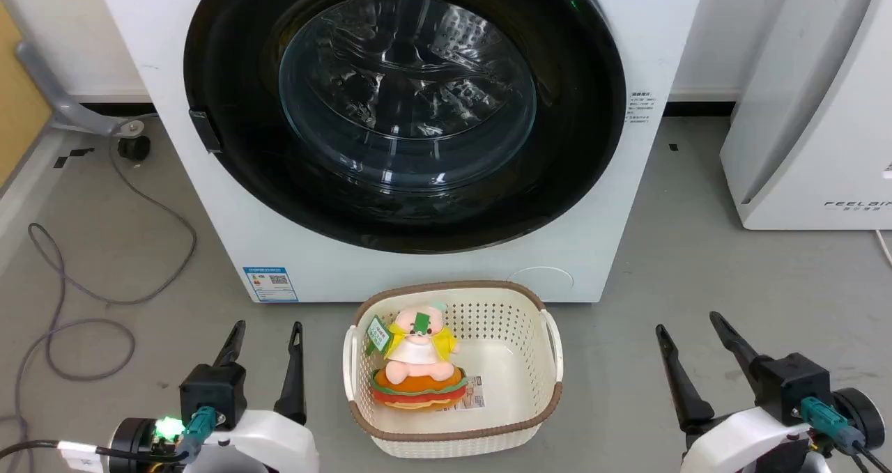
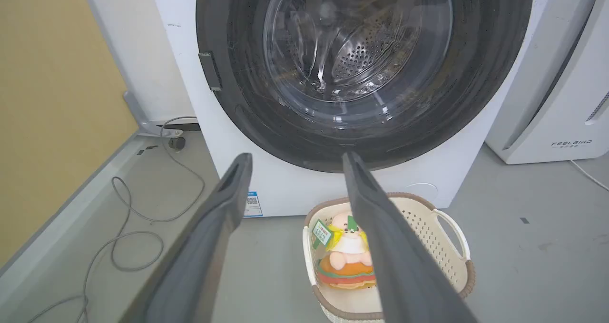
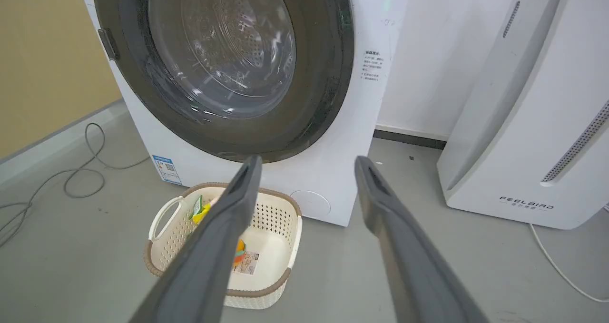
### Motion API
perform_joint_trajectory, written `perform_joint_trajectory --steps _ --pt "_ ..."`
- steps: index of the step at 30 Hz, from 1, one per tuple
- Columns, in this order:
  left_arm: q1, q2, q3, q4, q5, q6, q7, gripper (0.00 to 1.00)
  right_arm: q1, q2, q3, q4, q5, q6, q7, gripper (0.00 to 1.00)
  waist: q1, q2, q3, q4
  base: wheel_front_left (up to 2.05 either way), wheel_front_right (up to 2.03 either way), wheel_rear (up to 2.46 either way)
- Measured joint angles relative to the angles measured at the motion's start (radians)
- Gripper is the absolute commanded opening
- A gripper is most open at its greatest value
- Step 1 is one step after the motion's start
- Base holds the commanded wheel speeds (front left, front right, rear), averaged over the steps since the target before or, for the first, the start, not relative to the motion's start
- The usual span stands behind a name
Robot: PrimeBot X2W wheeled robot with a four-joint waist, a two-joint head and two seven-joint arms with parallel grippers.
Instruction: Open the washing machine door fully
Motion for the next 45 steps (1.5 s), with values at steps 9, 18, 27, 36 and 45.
perform_joint_trajectory --steps 9,18,27,36,45 --pt "0.0 0.0 -0.016 0.016 -0.013 -0.001 -0.017 1.0 0.001 0.0 0.001 0.012 0.037 0.0 -0.018 0.0 0.0 0.0 0.0 -0.001 0.0 0.0 0.0" --pt "0.0 0.0 -0.026 0.028 -0.027 -0.009 -0.036 1.0 0.001 0.0 -0.002 0.023 0.103 0.0 -0.037 0.0 0.0 0.0 -0.001 0.003 0.0 0.0 0.0" --pt "-0.002 0.0 -0.041 0.033 -0.043 -0.01 -0.054 1.0 -0.001 0.0 -0.01 0.045 0.275 0.0 -0.055 0.0 0.0 0.0 0.001 0.007 0.0 0.0 0.0" --pt "-0.016 0.0 -0.047 0.039 -0.053 -0.01 -0.071 1.0 -0.026 0.0 -0.023 0.051 0.514 0.0 -0.072 0.0 0.0 0.0 0.003 0.005 0.0 0.0 0.0" --pt "-0.02 0.0 -0.055 0.044 -0.062 -0.011 -0.092 1.0 -0.083 -0.002 -0.035 0.068 0.674 0.0 -0.093 0.0 0.0 0.0 0.007 0.002 0.0 0.0 0.0"
